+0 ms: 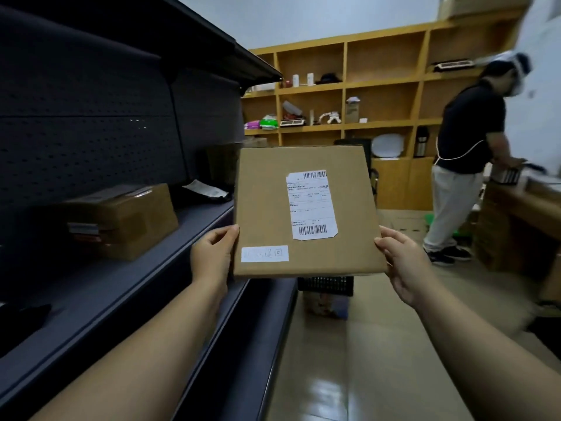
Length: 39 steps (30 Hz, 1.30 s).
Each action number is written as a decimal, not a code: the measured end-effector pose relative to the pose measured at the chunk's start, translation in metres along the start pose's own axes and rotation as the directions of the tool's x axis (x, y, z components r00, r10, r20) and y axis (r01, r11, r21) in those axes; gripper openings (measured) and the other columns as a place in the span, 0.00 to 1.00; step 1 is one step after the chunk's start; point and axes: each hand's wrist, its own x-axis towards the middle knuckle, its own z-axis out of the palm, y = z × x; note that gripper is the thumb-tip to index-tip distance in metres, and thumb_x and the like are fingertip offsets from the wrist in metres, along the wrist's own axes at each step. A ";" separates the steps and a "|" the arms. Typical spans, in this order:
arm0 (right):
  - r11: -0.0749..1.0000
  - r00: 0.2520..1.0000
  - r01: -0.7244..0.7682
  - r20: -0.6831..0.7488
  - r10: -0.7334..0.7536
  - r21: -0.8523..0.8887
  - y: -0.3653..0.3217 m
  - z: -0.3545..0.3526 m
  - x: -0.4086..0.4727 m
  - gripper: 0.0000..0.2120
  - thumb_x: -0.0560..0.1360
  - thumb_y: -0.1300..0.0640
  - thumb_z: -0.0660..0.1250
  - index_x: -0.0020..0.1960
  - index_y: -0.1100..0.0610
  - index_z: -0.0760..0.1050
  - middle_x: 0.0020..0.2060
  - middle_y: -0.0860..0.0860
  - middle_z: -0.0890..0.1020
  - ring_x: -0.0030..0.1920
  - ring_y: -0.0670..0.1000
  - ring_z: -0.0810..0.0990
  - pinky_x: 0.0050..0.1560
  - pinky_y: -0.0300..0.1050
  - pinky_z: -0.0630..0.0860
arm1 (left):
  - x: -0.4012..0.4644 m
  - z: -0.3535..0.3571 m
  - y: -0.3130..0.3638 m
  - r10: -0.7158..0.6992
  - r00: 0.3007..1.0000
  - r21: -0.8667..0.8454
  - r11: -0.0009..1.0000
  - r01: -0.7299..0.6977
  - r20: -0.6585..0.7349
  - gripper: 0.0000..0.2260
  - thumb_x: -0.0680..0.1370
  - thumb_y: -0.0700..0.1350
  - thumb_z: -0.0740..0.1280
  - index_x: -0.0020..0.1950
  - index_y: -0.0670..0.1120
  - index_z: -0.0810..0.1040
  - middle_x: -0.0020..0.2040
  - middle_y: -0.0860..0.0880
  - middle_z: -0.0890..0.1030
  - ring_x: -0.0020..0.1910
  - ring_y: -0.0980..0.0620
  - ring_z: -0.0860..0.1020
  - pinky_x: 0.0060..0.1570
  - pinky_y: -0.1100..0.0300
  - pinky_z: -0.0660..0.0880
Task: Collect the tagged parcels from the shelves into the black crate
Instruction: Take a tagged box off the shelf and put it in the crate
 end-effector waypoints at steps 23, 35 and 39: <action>0.996 1.000 -0.006 -0.026 0.004 -0.088 0.038 -0.045 0.396 0.13 0.77 0.64 0.60 0.58 0.54 0.74 0.48 0.51 0.82 0.43 0.47 0.80 0.29 0.34 0.73 | 0.283 0.275 -0.110 -0.039 0.999 -0.029 0.999 0.038 -0.005 0.03 0.74 0.46 0.70 0.40 0.52 0.81 0.37 0.49 0.84 0.33 0.54 0.82 0.30 0.61 0.75; 0.991 0.999 -0.034 -0.043 0.028 -0.131 0.053 -0.053 0.523 0.12 0.77 0.63 0.60 0.58 0.53 0.73 0.48 0.50 0.81 0.48 0.50 0.79 0.40 0.44 0.76 | 0.380 0.359 -0.153 -0.070 0.998 -0.025 0.997 0.070 0.003 0.03 0.74 0.46 0.70 0.40 0.51 0.81 0.39 0.47 0.84 0.35 0.51 0.81 0.33 0.60 0.76; 0.988 0.998 -0.043 -0.055 0.036 -0.146 0.063 -0.051 0.561 0.14 0.77 0.63 0.60 0.62 0.54 0.72 0.51 0.51 0.80 0.51 0.51 0.78 0.39 0.43 0.74 | 0.417 0.380 -0.170 -0.088 0.995 -0.014 0.996 0.089 0.034 0.02 0.75 0.46 0.70 0.43 0.49 0.81 0.42 0.44 0.84 0.39 0.47 0.83 0.40 0.54 0.80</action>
